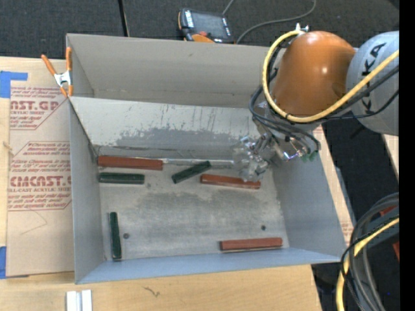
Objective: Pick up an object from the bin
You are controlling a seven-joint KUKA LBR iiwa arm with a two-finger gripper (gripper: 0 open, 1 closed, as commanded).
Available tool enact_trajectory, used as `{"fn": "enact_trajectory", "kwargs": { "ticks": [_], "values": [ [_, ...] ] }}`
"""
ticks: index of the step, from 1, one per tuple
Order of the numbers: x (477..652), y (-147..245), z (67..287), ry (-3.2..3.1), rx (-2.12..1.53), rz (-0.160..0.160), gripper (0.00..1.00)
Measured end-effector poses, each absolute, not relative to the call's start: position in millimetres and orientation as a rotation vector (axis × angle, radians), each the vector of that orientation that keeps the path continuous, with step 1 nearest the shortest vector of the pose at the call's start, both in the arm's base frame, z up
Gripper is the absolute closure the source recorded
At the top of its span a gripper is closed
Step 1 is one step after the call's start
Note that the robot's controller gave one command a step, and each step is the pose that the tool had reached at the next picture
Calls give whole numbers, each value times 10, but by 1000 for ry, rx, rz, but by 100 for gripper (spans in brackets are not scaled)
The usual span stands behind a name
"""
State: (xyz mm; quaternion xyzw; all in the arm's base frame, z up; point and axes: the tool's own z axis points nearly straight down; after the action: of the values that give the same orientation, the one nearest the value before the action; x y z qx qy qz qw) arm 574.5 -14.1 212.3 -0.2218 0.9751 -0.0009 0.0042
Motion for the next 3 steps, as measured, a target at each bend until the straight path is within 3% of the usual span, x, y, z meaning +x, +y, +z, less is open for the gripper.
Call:
{"fn": "enact_trajectory", "kwargs": {
  "ticks": [1,2,3],
  "values": [
    [5734,-137,2093,3060,-695,2,0],
    [5843,-804,774,3080,-642,4,0],
    [5864,-788,826,3072,-645,2,100]
  ]
}}
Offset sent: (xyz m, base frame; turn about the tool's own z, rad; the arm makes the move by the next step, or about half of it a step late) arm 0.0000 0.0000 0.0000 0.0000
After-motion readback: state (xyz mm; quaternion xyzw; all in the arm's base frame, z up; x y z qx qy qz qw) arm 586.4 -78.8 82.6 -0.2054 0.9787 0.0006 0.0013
